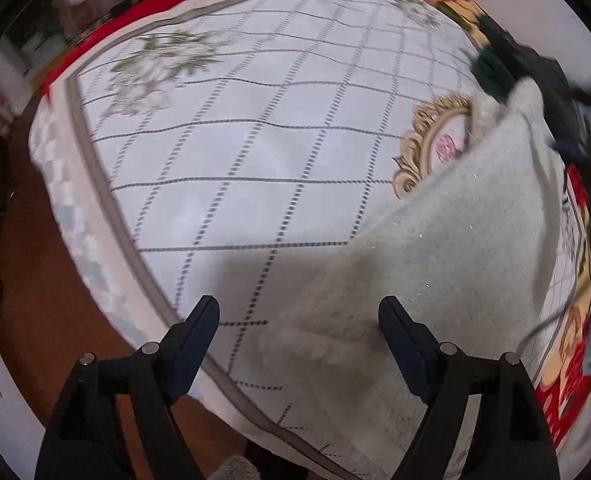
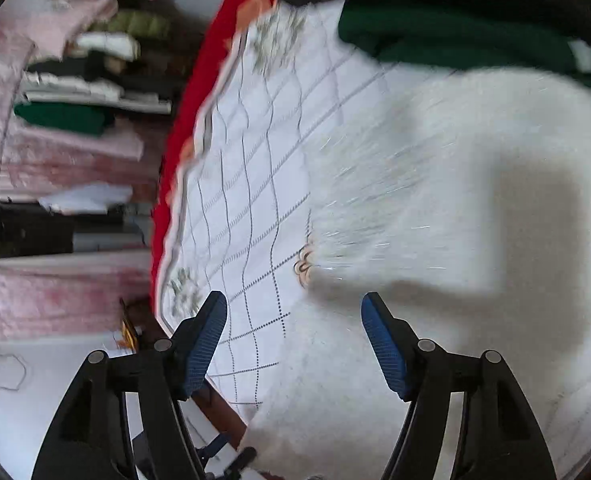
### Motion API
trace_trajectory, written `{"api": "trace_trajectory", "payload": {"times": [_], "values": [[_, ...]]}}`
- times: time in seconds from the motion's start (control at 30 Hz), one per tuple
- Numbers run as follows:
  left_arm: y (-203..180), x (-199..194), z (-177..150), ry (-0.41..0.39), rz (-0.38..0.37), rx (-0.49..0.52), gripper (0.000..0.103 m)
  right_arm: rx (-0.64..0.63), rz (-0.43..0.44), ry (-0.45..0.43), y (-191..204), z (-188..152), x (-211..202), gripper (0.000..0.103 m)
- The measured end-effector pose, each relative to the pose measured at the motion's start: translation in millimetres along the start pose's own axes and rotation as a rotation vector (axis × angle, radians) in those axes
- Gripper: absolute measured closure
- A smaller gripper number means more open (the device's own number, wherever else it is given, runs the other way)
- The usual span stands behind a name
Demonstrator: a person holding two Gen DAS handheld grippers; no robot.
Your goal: Fold large clothes
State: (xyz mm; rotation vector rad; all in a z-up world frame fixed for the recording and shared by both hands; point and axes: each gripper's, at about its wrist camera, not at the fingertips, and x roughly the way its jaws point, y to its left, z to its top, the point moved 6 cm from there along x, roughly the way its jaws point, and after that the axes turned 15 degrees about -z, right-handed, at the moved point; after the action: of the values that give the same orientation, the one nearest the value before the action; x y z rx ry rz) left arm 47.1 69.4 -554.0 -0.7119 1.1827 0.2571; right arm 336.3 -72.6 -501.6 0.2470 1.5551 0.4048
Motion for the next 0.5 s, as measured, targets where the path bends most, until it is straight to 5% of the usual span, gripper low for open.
{"api": "trace_trajectory", "payload": {"times": [0.17, 0.23, 0.3, 0.43, 0.5], "values": [[-2.3, 21.3, 1.8, -0.011, 0.103, 0.022, 0.019, 0.107, -0.164, -0.114, -104.1, -0.6, -54.8, 0.030], [9.2, 46.6, -3.8, 0.024, 0.175, 0.008, 0.017, 0.153, -0.234, -0.111, -153.1, 0.3, -58.3, 0.026], [20.7, 63.1, -7.2, 0.056, 0.154, -0.078, 0.013, 0.193, -0.249, -0.082, -199.1, 3.7, -47.5, 0.026], [33.6, 63.8, -8.0, 0.041, 0.147, -0.185, 0.004, 0.186, -0.189, -0.032, -242.2, 18.9, -6.3, 0.026], [35.3, 62.9, -8.2, 0.039, 0.151, -0.201, 0.004, 0.220, -0.041, 0.008, -252.5, 27.5, 16.8, 0.026]]}}
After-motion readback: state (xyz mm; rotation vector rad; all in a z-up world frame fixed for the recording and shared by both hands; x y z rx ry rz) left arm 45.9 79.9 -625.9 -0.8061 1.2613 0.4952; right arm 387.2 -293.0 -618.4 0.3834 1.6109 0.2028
